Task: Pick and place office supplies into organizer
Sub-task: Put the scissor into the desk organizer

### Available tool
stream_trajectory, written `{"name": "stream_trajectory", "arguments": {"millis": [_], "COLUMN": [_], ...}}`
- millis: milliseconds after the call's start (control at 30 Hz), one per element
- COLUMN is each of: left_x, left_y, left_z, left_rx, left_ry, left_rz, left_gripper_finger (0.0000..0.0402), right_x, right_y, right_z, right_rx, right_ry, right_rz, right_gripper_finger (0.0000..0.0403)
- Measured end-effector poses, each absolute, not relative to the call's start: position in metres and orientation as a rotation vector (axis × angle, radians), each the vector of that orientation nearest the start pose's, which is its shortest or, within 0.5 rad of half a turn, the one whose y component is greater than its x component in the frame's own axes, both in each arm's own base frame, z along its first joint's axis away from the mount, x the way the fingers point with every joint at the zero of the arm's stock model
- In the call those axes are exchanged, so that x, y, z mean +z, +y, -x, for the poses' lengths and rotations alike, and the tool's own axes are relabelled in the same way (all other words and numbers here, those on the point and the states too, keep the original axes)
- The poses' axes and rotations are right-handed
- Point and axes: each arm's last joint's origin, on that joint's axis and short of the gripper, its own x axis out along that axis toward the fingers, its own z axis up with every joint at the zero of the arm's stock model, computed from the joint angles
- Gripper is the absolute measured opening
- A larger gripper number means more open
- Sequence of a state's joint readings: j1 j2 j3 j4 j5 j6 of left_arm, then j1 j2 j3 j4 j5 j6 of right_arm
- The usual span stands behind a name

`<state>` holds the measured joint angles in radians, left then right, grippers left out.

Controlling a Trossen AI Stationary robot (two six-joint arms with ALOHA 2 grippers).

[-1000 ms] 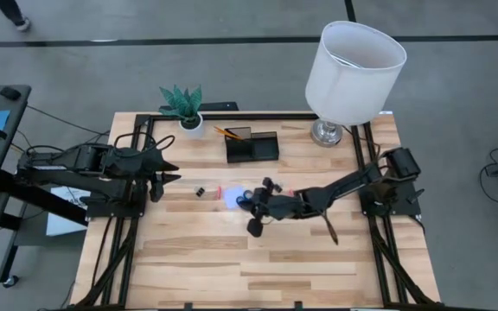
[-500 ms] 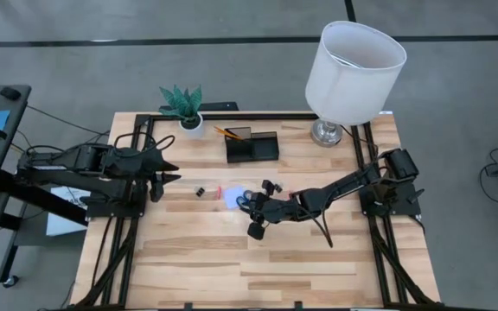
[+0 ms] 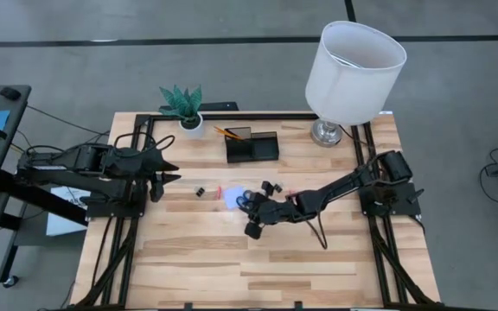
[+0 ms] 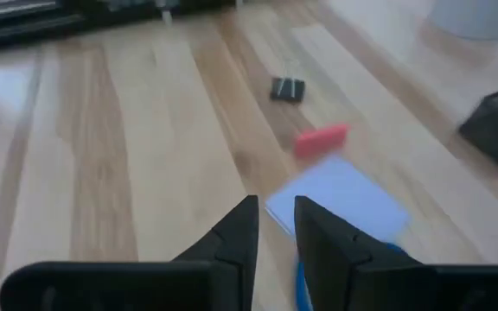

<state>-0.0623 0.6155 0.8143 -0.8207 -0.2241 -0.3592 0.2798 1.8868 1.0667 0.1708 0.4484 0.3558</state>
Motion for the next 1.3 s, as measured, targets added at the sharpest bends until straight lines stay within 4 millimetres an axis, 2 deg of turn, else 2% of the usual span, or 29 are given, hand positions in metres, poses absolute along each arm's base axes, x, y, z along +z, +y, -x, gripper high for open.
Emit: {"name": "stream_trajectory", "arguments": {"millis": [100,200,1300], "left_x": [0.307,0.307,0.307], "left_y": [0.0,0.0,0.0], "left_z": [-0.111,-0.111,-0.111], "left_rx": [0.265,0.265,0.265], "left_ry": [0.58,0.58,0.58], "left_rz": [0.258,0.258,0.258], "left_gripper_finger": [0.0126,0.0126,0.0126], "right_x": [0.151,0.156,0.145], "right_y": [0.095,0.096,0.091], "right_z": [-0.373,-0.377,-0.369], "right_rx": [-0.276,-0.273,-0.272], "right_ry": [0.612,0.587,0.726], "right_rz": [-0.095,-0.106,-0.073], "right_gripper_finger": [0.0073,0.0073,0.0073]}}
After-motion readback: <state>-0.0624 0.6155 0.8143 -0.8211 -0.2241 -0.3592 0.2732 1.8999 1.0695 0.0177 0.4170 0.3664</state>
